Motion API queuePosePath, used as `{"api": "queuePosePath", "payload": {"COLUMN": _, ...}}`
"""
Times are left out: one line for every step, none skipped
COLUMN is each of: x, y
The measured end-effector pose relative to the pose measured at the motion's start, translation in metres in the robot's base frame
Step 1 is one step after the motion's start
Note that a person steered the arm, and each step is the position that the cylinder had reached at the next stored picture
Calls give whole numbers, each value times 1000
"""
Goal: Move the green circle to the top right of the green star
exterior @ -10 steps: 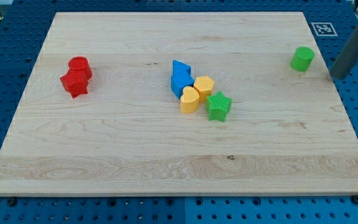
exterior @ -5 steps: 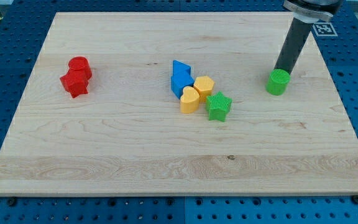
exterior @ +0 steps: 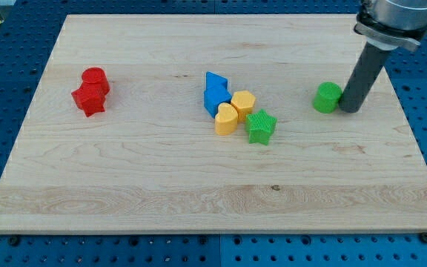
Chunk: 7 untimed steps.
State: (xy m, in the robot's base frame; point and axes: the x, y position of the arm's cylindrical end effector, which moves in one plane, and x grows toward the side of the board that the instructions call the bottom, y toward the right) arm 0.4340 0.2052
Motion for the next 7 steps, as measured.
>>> {"api": "queuePosePath", "payload": {"x": -16, "y": 11}}
{"api": "queuePosePath", "payload": {"x": -38, "y": 13}}
{"api": "queuePosePath", "payload": {"x": -34, "y": -6}}
{"api": "queuePosePath", "payload": {"x": -15, "y": -37}}
{"api": "queuePosePath", "payload": {"x": -10, "y": -59}}
{"api": "queuePosePath", "payload": {"x": -13, "y": -61}}
{"api": "queuePosePath", "payload": {"x": -50, "y": -59}}
